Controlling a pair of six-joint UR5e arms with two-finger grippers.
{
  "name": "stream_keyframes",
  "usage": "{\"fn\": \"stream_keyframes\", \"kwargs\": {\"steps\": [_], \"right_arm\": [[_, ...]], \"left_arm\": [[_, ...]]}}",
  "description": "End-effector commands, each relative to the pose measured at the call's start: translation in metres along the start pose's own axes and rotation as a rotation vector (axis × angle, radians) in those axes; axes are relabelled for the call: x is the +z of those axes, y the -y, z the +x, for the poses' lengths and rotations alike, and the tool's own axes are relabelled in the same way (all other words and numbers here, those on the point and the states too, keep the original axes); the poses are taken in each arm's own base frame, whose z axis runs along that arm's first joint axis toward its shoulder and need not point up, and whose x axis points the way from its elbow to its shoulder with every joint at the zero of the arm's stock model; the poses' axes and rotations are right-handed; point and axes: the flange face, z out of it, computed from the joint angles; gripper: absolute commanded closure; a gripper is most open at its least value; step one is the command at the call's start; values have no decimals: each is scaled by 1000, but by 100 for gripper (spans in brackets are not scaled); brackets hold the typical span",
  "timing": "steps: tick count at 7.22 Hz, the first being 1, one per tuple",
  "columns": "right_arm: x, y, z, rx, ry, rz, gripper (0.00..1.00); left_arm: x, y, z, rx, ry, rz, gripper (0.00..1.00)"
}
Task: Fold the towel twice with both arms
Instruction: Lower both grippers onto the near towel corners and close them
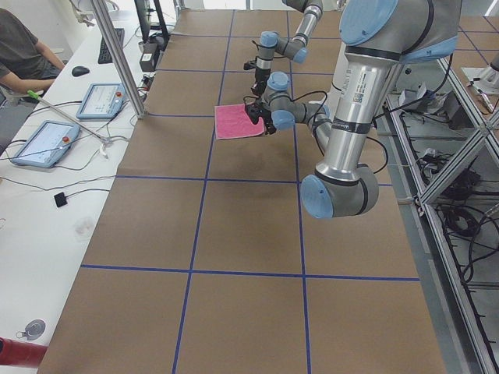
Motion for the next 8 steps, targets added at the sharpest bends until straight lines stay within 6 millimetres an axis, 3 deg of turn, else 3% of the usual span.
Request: {"fn": "stream_keyframes", "kwargs": {"steps": [1,2,4,5,8], "right_arm": [[-13,-5,12,-7,8,-14,100],[-20,-7,20,0,5,-19,100],[-36,-36,22,15,-26,-25,100],[-33,-52,26,35,-25,-22,100],[-31,-52,28,34,-27,-15,100]], "left_arm": [[6,-4,4,-11,2,-4,0],[6,-4,4,-11,3,-4,0],[8,-5,7,-12,2,-4,0],[13,-5,12,-13,3,-4,0],[42,-27,13,6,19,20,1]]}}
